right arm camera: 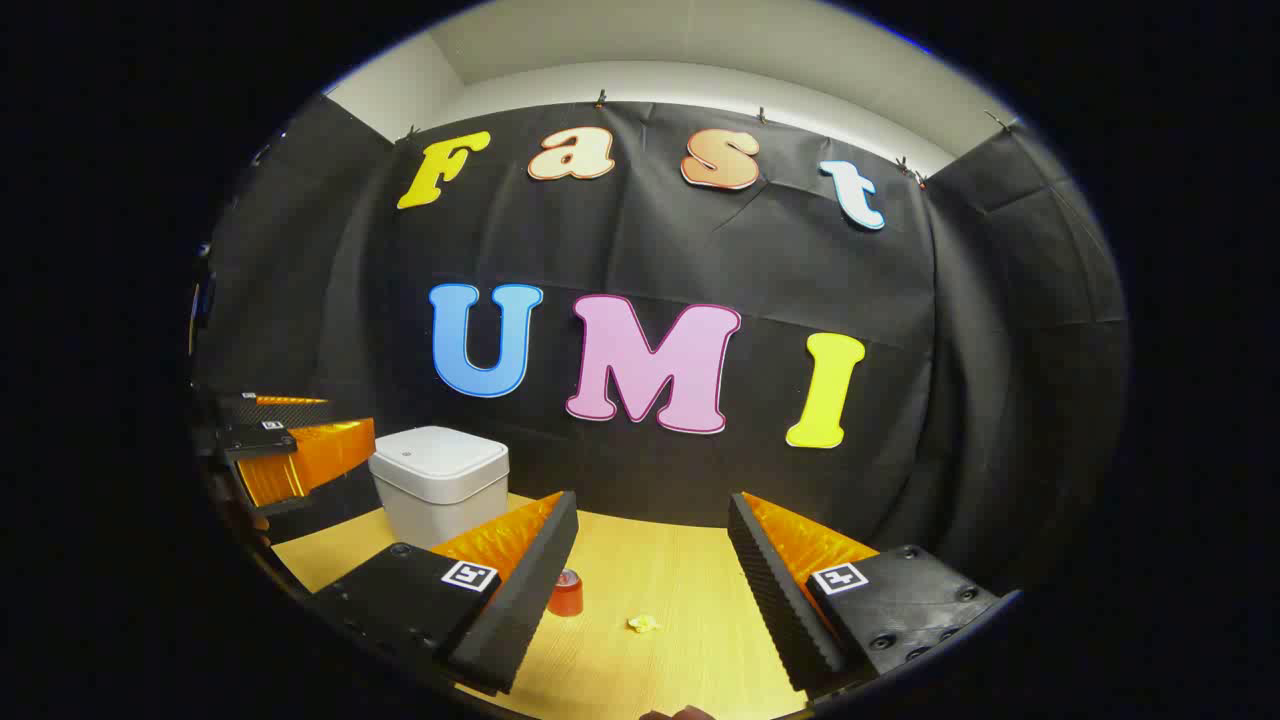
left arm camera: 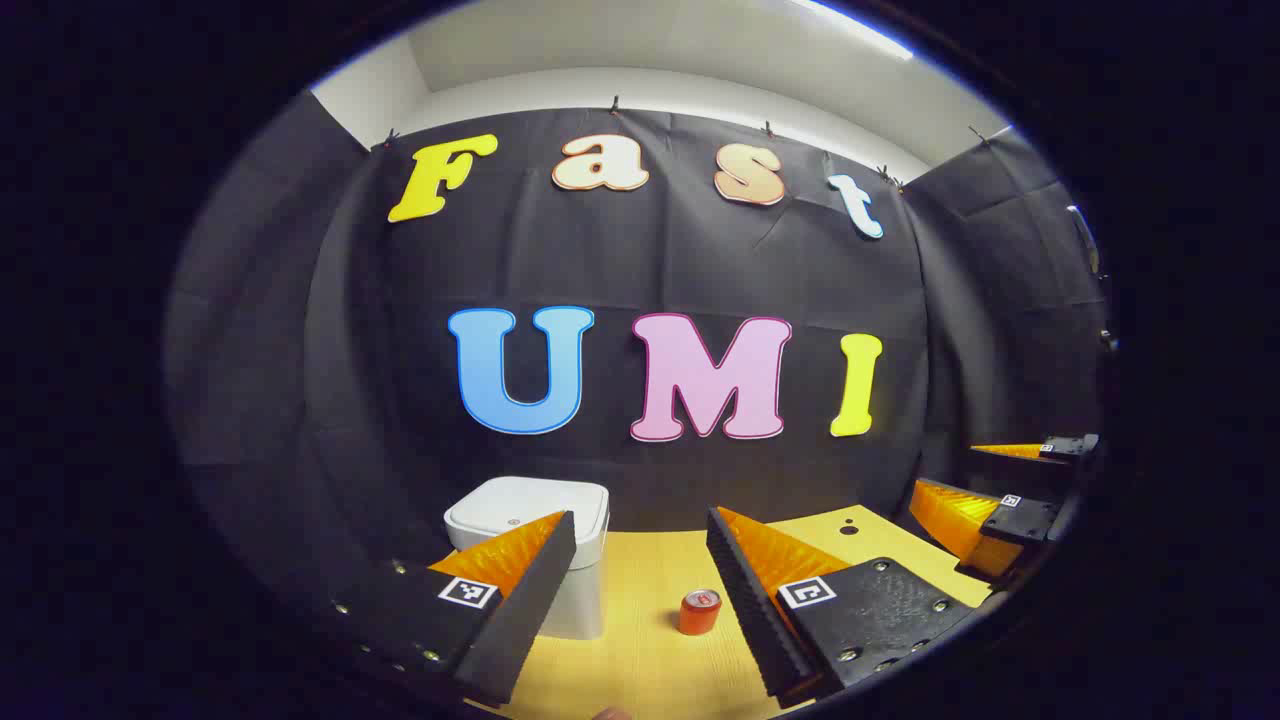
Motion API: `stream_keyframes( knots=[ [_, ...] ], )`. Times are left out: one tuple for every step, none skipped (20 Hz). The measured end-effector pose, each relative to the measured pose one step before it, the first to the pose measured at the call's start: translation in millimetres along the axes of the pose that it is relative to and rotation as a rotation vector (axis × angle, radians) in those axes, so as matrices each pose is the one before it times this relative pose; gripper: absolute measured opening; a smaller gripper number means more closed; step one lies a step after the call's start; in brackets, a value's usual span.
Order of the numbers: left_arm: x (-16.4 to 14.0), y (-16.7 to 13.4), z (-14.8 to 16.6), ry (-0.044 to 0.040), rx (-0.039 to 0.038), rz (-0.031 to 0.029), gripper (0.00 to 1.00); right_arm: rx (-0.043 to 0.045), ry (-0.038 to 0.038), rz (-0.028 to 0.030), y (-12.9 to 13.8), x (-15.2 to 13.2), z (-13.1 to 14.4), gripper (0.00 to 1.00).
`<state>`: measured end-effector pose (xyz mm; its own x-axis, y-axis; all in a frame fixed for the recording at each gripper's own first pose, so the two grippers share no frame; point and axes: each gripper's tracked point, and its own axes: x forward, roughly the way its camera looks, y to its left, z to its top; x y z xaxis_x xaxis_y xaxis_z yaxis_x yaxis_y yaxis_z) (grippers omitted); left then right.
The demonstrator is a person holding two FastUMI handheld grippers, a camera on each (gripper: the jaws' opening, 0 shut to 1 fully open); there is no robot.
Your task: Press the lid of the desktop garbage bin to open it, pick up the crumpled paper on the desktop and throw it into the bin, then pick up the pop can on the desktop and drop it into the bin, and finally close the garbage bin lid.
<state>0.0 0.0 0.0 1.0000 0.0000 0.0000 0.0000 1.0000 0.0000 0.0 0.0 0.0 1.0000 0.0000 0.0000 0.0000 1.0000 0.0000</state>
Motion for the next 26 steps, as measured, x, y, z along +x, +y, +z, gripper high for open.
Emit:
stream_keyframes(
  knots=[
    [0.75,-1.3,3.6,-0.01057,0.00704,-0.00561,0.87,0.0042,0.00375,-0.00071,-0.27,-0.04,-1.72,0.87],
    [-1.01,-2.79,1.17,-0.00827,0.0026,-0.00696,0.87,0.00337,0.00201,0.00027,-0.1,-0.41,-0.79,0.98],
    [0.65,-1.57,1.47,-0.00152,0.00223,-0.00504,0.87,0.0013,0.00243,-0.0018,-0.58,0.87,0.62,0.98],
    [0.05,-0.07,-2.03,0.00242,0.00567,-0.00113,0.87,0.00234,-0.00114,-0.00051,-0.29,0.56,0.84,0.98],
    [-0.48,-0.42,-0.03,0.00144,0.00728,-0.0004,0.87,0.00227,-0.00133,0.00396,1.56,0.91,-0.16,0.98],
    [-1.11,-0.29,0.18,-0.00436,0.00676,0.00024,0.87,-0.00173,-0.00165,0.00367,1.91,0.92,0.72,0.98],
    [0.67,0.16,2.06,-0.00344,0.00631,-0.0007,0.87,-0.00542,-0.00021,0.00125,-0.04,1.18,0.5,0.98],
    [0.44,0.21,-1.06,-0.00011,0.00366,-0.00161,0.87,-0.00426,0.00041,0.0006,0.25,0.34,-0.46,0.98],
    [0.3,-0.86,-0.22,0.00238,0.00122,-0.00112,0.87,0.00153,0.00033,-0.00026,-0.67,1.44,1.21,0.98],
    [-0.01,0.27,0.04,-0.00071,0.00096,-0.00037,0.87,0.00564,-0.00004,0.00011,0.26,0.53,-0.31,0.98],
    [0.76,0.94,2.93,-0.00444,0.00275,0.00136,0.87,0.00595,-0.00038,-0.00189,-0.35,0.82,0.71,0.98],
    [-0.26,0.94,0.48,-0.00374,0.00309,0.00124,0.87,0.00356,0.00178,-0.00337,-0.84,0.88,0.03,0.98],
    [-0.15,0.62,1.63,-0.0032,0.00149,-0.00013,0.87,0.00238,0.00142,-0.00218,-0.74,1.43,0.19,0.98],
    [-0.94,0.68,-0.09,-0.0031,0.00045,0.00131,0.87,-0.00034,0.0001,-0.00219,-1.32,0.77,-1.42,0.98],
    [0.78,0.28,-0.49,0.0028,-0.00033,0.00019,0.87,-0.0026,0.0018,-0.00294,-0.68,0.81,-0.67,0.98],
    [1.14,0.12,-3.58,0.00554,-0.00061,0.00114,0.87,-0.00205,0.00636,-0.00093,-1.48,1.13,-2.31,0.98],
    [0.34,0.68,-1.16,0.00562,-0.00275,0.00116,0.87,0.00029,0.00579,-0.00106,-0.56,1.33,-1.02,0.98],
    [0.82,0.97,-0.8,0.003,-0.00463,0.00153,0.87,0.00215,0.00346,-0.00051,-0.74,2.01,-1.38,0.98],
    [0.25,0.61,0.21,0.00145,-0.00391,0.00152,0.87,0.00199,0.00055,0.00056,-0.18,1.13,0.55,0.98],
    [0.97,1.19,-1.57,0.00207,-0.00171,0.00078,0.87,-0.00078,-0.00012,-0.00208,-0.19,0.48,1.04,0.98],
    [0.99,0.17,-0.24,0.00261,-0.00132,-0.00048,0.87,-0.00174,0.00052,-0.00111,-0.92,0.4,0.52,0.98],
    [0.06,0.8,-1.61,0.00066,-0.00255,0.00191,0.87,-0.00138,0.00127,-0.00063,-0.07,1.22,-0.66,0.98],
    [0.84,1.42,1.03,-0.00023,-0.00161,0.00124,0.87,-0.00072,0.00234,0.00064,0.18,1.3,-0.87,0.98],
    [1.1,1.1,-1.12,0.00187,-0.00018,0.00227,0.87,-0.00028,0.00305,0.00055,1.28,2.08,-0.43,0.98],
    [1.14,1.1,0.32,-0.00036,-0.0001,0.00156,0.87,-0.00032,0.00132,0.00076,0.69,0.43,0.15,0.98],
    [1.13,2.41,-0.57,-0.00034,-0.00116,0.00222,0.87,-0.00042,0.00148,0.00102,0.99,-0.03,0.5,0.98]
  ],
)
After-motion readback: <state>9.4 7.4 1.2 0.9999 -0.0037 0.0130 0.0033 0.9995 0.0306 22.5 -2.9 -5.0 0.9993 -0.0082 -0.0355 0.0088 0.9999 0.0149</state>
